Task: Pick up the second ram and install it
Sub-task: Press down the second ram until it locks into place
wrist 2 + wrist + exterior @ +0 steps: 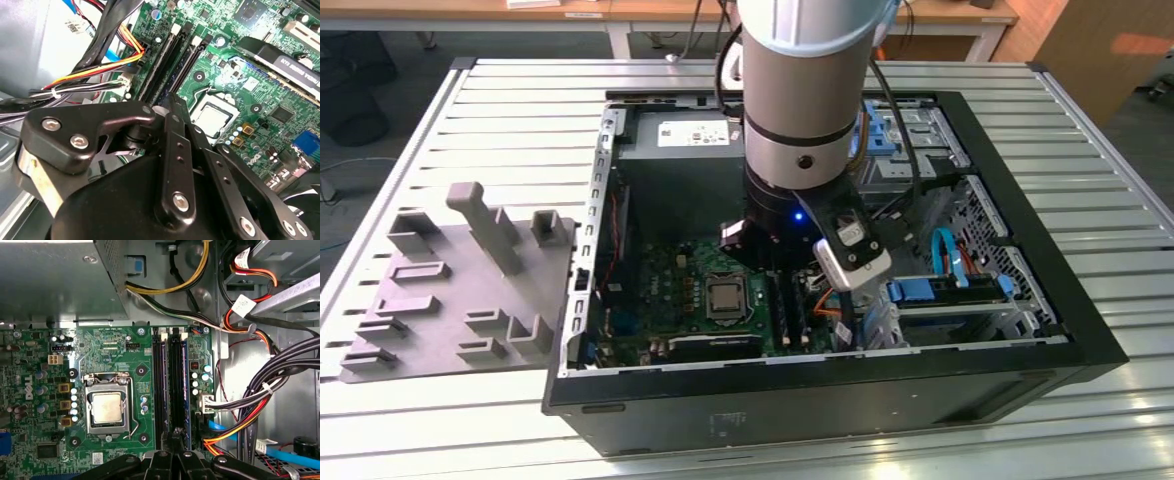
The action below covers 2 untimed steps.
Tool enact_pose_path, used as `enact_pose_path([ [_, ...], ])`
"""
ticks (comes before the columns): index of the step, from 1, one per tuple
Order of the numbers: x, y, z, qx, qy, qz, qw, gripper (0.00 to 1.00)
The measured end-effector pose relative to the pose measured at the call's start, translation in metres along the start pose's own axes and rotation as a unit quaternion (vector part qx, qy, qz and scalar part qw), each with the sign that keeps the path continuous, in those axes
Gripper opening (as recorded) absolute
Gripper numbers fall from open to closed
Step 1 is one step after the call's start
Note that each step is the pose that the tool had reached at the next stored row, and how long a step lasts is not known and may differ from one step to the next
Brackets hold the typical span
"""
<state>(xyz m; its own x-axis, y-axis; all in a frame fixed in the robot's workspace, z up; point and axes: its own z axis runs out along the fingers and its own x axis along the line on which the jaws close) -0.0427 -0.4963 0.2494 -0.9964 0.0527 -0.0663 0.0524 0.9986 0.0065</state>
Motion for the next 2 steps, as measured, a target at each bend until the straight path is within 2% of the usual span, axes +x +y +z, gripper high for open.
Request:
enact_pose_path([
  [2,0.0,0.0,-0.0001,0.0,0.0,0.0,1.0,0.11],
])
